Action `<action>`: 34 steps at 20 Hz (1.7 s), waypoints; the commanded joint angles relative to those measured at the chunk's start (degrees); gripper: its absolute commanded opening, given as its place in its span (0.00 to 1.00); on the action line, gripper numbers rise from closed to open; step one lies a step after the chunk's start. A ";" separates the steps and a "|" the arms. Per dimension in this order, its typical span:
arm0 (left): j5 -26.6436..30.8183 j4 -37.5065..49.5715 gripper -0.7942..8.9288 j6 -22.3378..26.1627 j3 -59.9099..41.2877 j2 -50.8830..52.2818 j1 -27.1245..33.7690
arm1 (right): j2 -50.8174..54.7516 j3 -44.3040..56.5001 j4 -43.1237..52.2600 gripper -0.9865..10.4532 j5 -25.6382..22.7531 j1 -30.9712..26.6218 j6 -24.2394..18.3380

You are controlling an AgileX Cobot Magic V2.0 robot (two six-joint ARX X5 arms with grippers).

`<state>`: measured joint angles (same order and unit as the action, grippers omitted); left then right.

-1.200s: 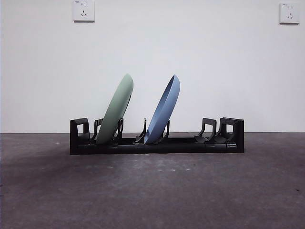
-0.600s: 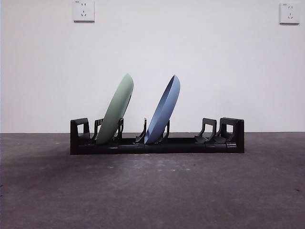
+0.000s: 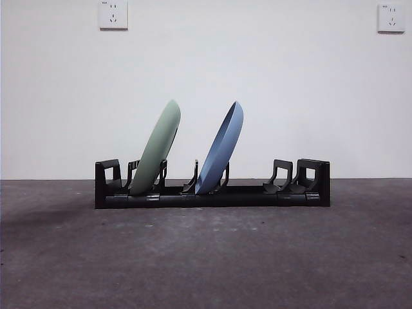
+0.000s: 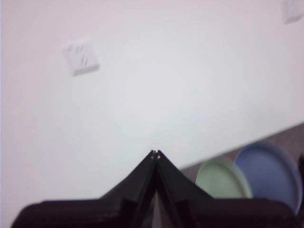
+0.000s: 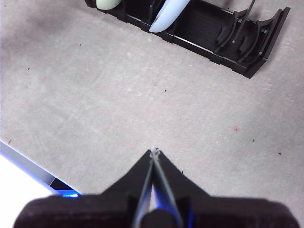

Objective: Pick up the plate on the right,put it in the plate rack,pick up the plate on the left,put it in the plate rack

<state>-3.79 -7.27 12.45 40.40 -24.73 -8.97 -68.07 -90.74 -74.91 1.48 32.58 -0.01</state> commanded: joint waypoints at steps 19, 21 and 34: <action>1.77 -2.21 0.08 -8.13 -39.98 24.52 3.10 | 0.07 0.37 0.39 0.09 -0.07 0.07 -0.07; 1.92 -2.21 0.08 -8.13 -39.98 24.44 3.10 | 0.07 0.37 0.42 0.09 -0.07 0.07 -0.07; 1.88 -2.19 0.08 -8.13 -39.98 22.40 3.10 | 0.96 0.37 0.96 0.09 -1.66 -0.42 -0.22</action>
<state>-1.91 -9.80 4.86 1.04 -2.39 -6.11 -67.64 -90.74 -74.13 -0.30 32.12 -0.08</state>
